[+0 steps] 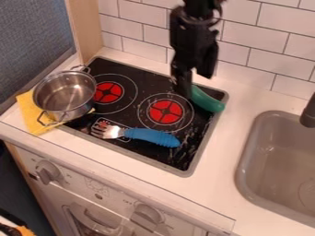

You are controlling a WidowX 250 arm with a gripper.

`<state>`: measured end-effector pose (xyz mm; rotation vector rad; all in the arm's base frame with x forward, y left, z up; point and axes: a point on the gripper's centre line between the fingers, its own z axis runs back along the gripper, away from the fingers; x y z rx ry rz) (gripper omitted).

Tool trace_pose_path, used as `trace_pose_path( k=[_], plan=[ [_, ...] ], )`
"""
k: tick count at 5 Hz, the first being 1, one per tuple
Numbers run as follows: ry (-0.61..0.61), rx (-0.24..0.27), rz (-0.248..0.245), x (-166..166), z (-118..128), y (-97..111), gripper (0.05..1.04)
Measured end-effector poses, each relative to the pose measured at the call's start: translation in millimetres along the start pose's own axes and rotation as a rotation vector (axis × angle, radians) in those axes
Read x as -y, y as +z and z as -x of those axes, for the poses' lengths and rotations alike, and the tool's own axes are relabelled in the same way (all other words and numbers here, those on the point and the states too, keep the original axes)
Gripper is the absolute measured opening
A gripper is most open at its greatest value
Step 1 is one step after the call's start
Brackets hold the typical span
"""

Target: Move the cucumber in the left side of the burner

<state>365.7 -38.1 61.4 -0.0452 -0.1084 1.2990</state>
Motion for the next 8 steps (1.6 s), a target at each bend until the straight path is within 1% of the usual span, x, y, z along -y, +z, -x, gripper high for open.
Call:
trace_pose_path(
  k=[1,2,3,4,5,6,7,8],
  plan=[
    [-0.053,0.004,0.004,9.9,6.3,-12.7,1.001],
    [-0.117,-0.005,-0.014,19.8,14.3,-32.1,1.001],
    [-0.143,-0.024,-0.014,27.1,21.0,-40.5,1.001],
    [-0.145,-0.030,-0.019,26.9,22.1,-46.7,0.935],
    [-0.150,-0.033,-0.036,28.0,21.6,-51.9,0.647],
    [-0.148,-0.035,-0.050,27.7,21.6,-51.7,0.422],
    [-0.123,-0.029,-0.037,30.0,20.7,-51.5,0.419],
    [-0.124,-0.014,-0.030,36.3,18.9,-44.7,0.419]
  ],
)
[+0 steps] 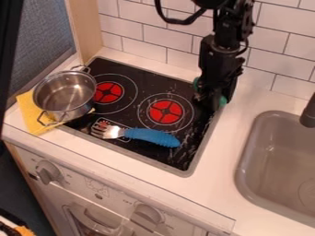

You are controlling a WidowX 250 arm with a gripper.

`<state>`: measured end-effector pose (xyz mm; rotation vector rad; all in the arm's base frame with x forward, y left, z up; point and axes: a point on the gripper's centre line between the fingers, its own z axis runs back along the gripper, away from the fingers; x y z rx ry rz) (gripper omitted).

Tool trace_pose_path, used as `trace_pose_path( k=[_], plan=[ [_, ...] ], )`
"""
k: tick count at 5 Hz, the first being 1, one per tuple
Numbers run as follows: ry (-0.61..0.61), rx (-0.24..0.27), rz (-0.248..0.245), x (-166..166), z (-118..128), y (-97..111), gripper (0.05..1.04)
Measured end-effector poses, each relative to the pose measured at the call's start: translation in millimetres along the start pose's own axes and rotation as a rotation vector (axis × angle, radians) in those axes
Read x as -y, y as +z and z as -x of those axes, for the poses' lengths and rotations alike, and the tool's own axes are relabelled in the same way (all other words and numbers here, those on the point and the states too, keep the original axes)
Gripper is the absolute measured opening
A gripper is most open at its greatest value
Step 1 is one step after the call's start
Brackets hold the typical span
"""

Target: Move the cucumber in the left side of the burner

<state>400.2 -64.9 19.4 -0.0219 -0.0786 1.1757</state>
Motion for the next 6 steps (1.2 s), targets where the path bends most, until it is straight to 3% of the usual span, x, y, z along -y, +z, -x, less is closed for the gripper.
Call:
trace_pose_path(
  k=[1,3,4,6],
  plan=[
    [0.027,0.003,-0.004,-1.2,0.2,0.9,0.419],
    [0.154,-0.004,0.087,0.7,-9.1,56.2,0.419],
    [0.275,-0.013,0.121,-7.1,-26.9,67.9,0.419],
    [0.409,0.028,0.152,-17.6,-85.0,78.5,0.419]
  ],
)
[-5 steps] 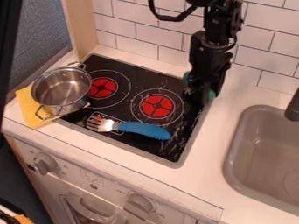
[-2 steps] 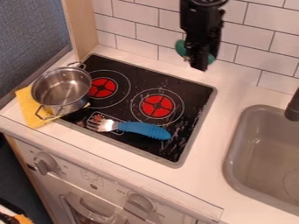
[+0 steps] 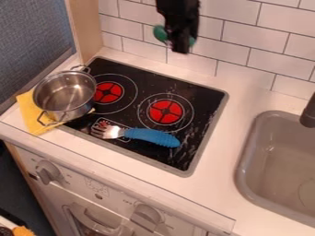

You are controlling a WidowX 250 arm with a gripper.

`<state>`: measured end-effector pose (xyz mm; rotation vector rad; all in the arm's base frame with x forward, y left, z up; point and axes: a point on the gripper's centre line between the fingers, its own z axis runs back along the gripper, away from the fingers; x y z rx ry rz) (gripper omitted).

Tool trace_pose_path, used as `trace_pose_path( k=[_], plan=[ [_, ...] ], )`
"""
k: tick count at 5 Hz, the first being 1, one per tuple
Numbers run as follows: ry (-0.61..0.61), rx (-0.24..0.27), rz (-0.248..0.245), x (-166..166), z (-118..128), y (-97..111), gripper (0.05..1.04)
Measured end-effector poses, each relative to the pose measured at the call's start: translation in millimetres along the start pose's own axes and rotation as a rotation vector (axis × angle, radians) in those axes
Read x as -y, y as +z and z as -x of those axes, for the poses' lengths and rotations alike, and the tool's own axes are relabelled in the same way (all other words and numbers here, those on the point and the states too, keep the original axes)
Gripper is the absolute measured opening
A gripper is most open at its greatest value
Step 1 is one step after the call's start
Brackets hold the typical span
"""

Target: Move the cucumber in the left side of the burner

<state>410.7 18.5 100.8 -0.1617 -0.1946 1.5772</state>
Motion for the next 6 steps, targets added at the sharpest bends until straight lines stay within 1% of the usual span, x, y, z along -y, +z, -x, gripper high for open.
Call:
trace_pose_path(
  k=[1,2,3,4,5,6],
  plan=[
    [0.033,0.014,-0.028,0.5,-27.5,-12.2,0.419],
    [0.075,0.019,-0.002,-1.7,-59.6,-19.5,0.419],
    [0.098,0.024,-0.041,-11.7,-84.9,-40.4,0.419],
    [0.133,0.025,-0.080,-17.0,-116.0,-62.3,0.419],
    [0.163,0.012,-0.094,-20.7,-130.9,-73.0,0.419],
    [0.167,-0.012,-0.109,-21.9,-136.4,-87.7,0.489]
  ],
)
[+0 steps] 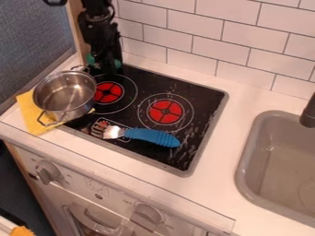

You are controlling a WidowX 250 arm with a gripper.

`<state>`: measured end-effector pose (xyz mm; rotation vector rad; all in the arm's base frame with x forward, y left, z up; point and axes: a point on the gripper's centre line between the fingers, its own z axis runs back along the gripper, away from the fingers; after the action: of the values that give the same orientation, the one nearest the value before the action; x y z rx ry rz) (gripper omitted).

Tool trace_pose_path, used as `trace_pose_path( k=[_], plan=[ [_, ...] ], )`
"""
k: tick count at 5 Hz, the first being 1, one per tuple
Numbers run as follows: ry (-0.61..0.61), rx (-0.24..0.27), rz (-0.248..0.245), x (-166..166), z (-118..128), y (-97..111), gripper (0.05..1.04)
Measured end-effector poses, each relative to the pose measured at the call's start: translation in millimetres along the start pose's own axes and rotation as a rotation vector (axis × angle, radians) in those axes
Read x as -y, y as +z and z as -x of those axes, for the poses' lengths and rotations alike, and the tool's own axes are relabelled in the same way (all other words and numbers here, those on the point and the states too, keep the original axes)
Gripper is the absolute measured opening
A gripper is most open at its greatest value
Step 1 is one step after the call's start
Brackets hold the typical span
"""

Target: Move the cucumber in the left side of the burner

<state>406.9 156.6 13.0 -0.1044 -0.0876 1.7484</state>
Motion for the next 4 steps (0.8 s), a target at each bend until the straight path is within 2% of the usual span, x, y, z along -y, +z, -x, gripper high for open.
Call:
trace_pose_path(
  k=[1,2,3,4],
  plan=[
    [0.027,-0.004,-0.012,-1.6,0.0,0.7,0.826],
    [0.006,0.007,-0.014,-1.9,-1.2,0.7,1.009],
    [0.003,0.009,-0.030,-4.6,-1.5,0.4,1.011],
    [-0.009,0.010,-0.026,-0.3,1.8,5.1,1.005]
  ],
)
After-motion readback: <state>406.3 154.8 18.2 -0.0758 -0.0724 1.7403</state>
